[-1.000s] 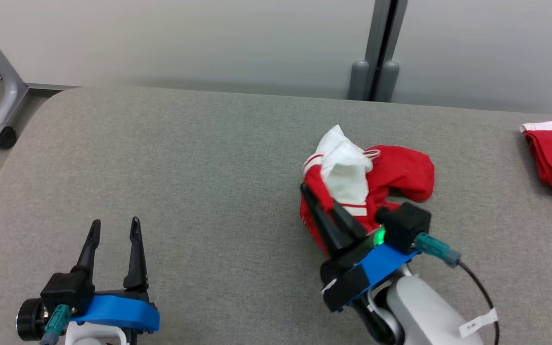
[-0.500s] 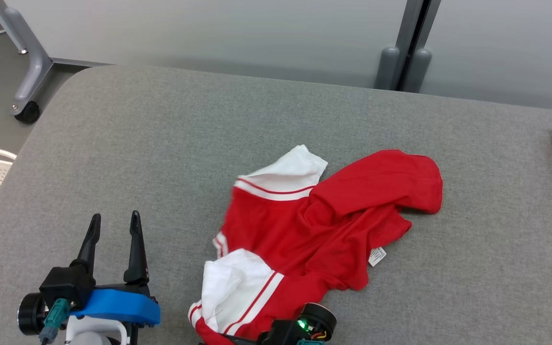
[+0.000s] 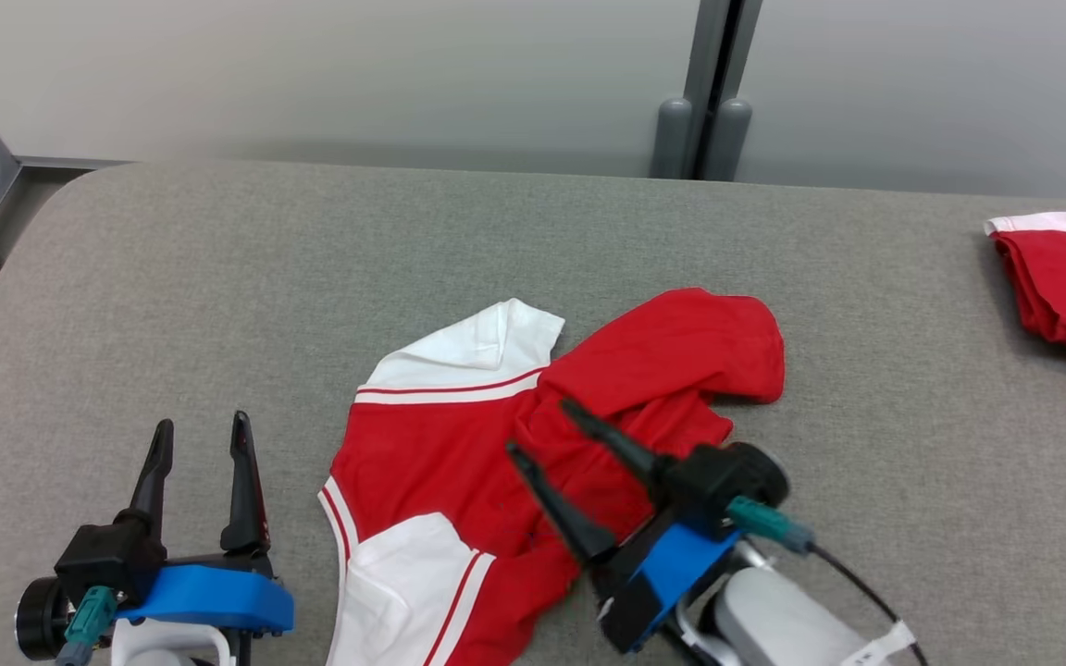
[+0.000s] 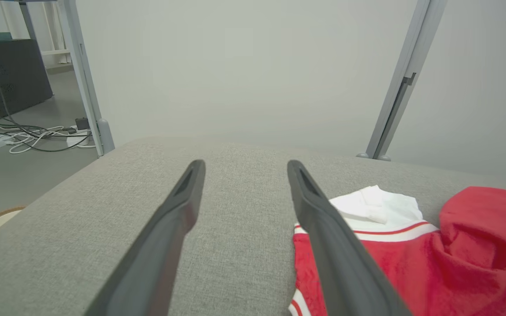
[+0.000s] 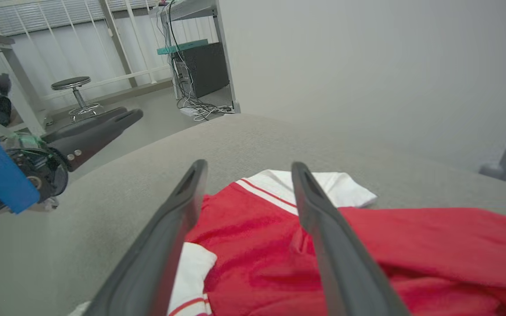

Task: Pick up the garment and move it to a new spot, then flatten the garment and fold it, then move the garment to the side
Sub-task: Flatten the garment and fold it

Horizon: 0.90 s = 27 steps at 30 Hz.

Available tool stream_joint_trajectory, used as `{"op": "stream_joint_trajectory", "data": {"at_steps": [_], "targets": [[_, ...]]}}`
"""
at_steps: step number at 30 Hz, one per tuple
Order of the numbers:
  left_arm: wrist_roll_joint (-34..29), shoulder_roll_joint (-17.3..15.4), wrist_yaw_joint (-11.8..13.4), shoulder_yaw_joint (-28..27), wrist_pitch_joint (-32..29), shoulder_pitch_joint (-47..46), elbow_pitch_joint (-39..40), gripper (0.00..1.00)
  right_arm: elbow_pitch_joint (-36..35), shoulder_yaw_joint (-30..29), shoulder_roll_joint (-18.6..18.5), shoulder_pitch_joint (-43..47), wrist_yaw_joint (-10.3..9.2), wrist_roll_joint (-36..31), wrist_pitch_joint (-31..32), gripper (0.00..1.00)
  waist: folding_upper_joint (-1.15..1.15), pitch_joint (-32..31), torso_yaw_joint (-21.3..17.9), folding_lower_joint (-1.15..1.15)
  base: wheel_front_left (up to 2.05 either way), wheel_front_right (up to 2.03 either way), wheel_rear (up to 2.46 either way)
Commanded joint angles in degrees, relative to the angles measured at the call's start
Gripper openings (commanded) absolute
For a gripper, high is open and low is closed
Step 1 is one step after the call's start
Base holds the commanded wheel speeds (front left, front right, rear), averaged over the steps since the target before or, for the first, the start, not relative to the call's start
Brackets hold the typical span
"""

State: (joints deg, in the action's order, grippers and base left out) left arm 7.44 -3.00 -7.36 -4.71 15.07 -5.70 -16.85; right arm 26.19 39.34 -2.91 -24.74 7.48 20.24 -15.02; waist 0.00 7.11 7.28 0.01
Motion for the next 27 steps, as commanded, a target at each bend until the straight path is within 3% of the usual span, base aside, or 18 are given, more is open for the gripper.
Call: {"op": "stream_joint_trajectory", "data": {"at_steps": [1,7,13,18,27], "targets": [[-0.39,0.04,0.11,-0.05,0.13,0.62,0.12,1.00,-0.56,-1.43,-0.52,1.37,0.03,-0.74,-0.20,1.00,0.00,-0.37,-0.52,-0.01,0.00,0.00,0.00],[-0.67,-0.45,0.02,-1.10,0.13,1.40,0.16,1.00,-6.75,-19.03,-1.13,8.78,0.03,-7.82,-0.19,1.00,0.00,-0.98,-2.36,-0.01,0.00,0.00,0.00],[-1.07,-0.48,-0.04,-0.95,0.13,1.70,0.30,1.00,-10.65,-29.70,-0.49,16.56,0.03,-12.63,-0.20,1.00,0.00,-1.09,-3.18,-0.01,0.00,0.00,0.00],[-1.16,-0.76,-0.10,-0.81,0.13,1.27,-0.13,1.00,-11.23,-32.65,-0.02,20.80,0.03,-12.78,-0.20,1.00,0.00,-0.76,-3.41,-0.01,0.00,0.00,0.00],[-1.63,-2.46,-0.16,0.10,0.13,-1.34,-2.12,1.00,-10.77,-31.07,-0.01,19.40,0.03,-10.65,-0.20,1.00,0.00,-0.27,-4.75,-0.01,0.00,0.00,0.00]]}}
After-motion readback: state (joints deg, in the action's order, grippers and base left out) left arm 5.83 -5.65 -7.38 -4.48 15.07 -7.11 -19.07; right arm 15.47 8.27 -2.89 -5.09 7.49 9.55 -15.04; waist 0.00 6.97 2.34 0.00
